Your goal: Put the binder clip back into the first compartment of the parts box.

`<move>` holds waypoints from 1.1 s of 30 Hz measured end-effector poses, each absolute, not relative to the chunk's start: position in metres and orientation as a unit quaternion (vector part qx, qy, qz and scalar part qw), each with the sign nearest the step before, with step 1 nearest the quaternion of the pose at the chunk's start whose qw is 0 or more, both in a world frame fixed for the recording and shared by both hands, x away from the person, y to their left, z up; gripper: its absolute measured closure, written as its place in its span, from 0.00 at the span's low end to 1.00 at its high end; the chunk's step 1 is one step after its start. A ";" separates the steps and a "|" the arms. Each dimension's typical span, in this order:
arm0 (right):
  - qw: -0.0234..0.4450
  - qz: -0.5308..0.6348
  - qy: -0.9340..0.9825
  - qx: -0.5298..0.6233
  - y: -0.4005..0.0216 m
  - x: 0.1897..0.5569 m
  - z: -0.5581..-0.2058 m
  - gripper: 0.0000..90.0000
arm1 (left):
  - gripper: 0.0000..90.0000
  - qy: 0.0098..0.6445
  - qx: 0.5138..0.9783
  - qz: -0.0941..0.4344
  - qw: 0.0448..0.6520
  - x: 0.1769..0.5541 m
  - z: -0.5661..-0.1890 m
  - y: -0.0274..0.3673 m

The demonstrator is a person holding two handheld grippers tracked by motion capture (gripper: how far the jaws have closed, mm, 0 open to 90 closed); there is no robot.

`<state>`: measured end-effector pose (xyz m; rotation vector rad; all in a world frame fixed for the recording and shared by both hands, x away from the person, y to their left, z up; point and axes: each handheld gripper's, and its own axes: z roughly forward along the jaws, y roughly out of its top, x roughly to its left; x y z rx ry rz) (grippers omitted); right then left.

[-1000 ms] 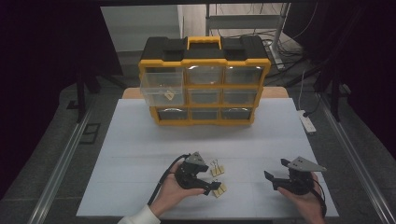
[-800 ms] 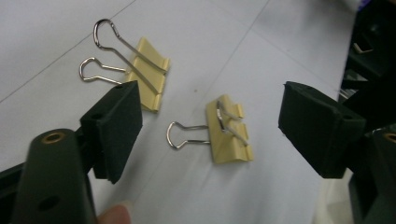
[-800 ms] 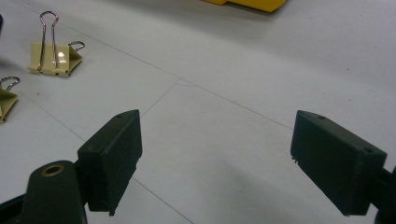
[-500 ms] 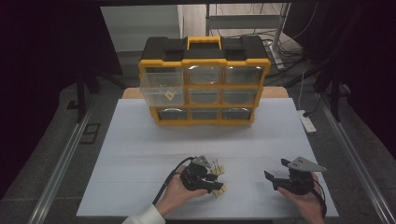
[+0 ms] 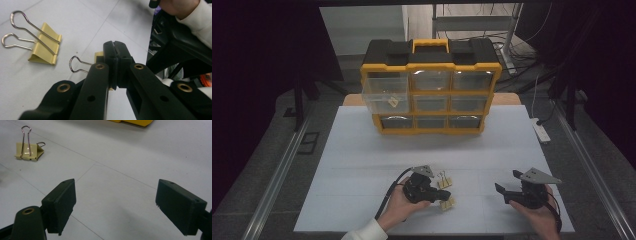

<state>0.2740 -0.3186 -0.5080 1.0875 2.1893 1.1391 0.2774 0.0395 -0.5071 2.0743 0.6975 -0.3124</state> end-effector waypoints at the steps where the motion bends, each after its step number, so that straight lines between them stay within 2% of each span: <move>1: 0.221 0.412 0.792 0.393 -0.319 0.274 -0.508 0.19 | 0.99 0.283 0.835 -0.126 0.454 0.278 -0.505 0.042; 15: 0.220 0.412 0.791 0.395 -0.319 0.274 -0.508 0.19 | 0.99 0.300 0.803 -0.105 0.505 0.280 -0.474 0.069; 33: 0.221 0.413 0.791 0.395 -0.319 0.274 -0.508 0.19 | 0.99 0.302 0.772 -0.053 0.557 0.286 -0.416 0.109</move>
